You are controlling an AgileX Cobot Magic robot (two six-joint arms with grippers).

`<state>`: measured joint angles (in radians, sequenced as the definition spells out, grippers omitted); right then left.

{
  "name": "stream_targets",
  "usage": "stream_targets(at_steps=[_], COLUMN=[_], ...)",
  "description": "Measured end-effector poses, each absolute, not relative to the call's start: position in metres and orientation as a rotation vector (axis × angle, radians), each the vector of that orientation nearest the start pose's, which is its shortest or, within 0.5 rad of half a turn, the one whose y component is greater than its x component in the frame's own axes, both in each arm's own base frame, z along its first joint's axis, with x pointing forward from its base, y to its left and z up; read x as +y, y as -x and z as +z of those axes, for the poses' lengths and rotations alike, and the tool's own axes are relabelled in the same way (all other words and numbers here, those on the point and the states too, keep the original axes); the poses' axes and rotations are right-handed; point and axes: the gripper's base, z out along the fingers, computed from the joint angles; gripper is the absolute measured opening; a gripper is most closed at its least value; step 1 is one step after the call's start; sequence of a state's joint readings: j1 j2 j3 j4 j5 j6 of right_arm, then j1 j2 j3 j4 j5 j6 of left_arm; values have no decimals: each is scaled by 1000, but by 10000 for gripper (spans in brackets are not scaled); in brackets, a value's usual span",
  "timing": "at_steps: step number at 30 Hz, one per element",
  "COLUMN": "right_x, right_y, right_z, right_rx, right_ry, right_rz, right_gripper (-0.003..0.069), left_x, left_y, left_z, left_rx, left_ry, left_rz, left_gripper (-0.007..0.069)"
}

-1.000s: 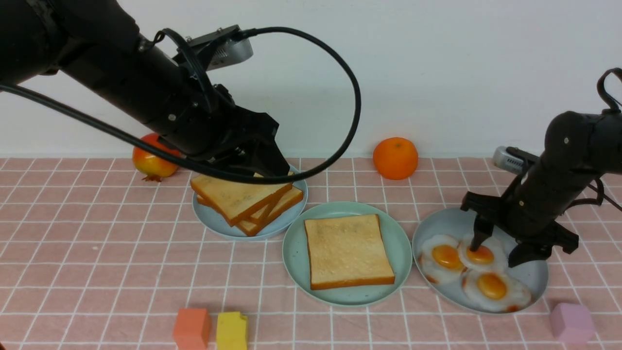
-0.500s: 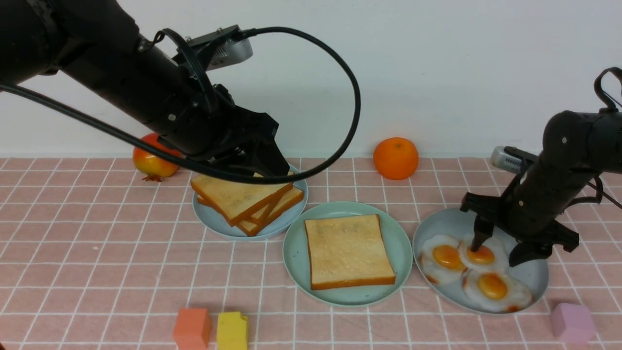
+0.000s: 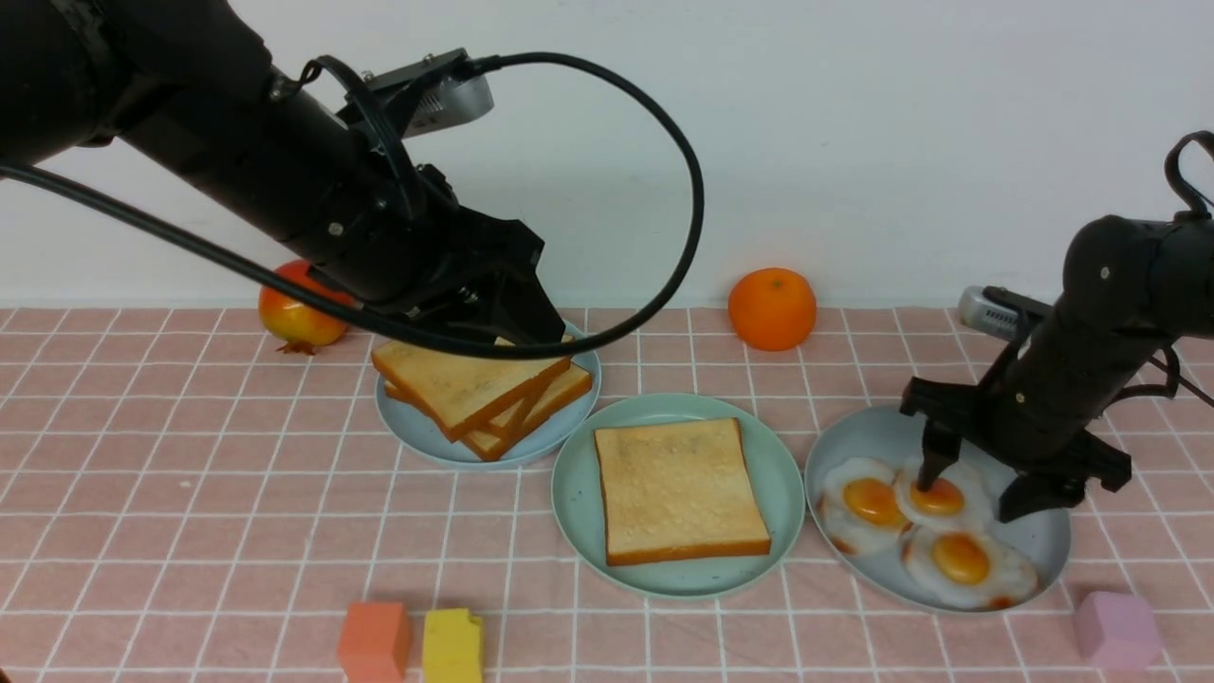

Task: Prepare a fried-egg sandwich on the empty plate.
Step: Use the right arm to grab a fried egg

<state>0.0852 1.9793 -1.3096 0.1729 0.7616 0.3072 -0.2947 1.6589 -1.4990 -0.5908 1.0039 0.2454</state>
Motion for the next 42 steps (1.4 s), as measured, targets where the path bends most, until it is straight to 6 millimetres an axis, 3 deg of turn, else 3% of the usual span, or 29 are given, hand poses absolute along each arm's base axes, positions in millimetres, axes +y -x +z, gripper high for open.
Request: stream_targets(at_steps=[1, 5, 10, 15, 21, 27, 31, 35, 42], right_x=[43, 43, 43, 37, 16, 7, 7, 8, 10], right_y=[-387, -385, -378, -377, -379, -381, -383, -386, -390], right_z=[160, 164, 170, 182, 185, 186, 180, 159, 151], right_rx=[2893, 2891, 2917, 2888, 2852, 2828, 2834, 2876, 2864], right_ry=[-485, -476, -462, -495, -553, -549, -564, -594, -626], right_rz=[255, 251, 246, 287, 429, 448, 458, 486, 572], right_gripper=[645, 672, 611, 483, 458, 453, 446, 426, 398], left_x=[-145, -145, -145, -145, -145, -145, -145, -145, -145], left_y=[-331, -331, -331, -331, -331, -331, -331, -331, -331], left_z=[337, 337, 337, 337, 337, 337, 337, 337, 337], left_rx=[2531, 2531, 2531, 2531, 2531, 2531, 2531, 2531, 2532], left_ry=[-439, -439, -439, -439, -439, -439, -439, -439, -440], left_rz=[-777, -777, -777, -777, -777, -777, -777, -777, -776], left_gripper=[456, 456, 456, 456, 456, 456, 456, 456, 456])
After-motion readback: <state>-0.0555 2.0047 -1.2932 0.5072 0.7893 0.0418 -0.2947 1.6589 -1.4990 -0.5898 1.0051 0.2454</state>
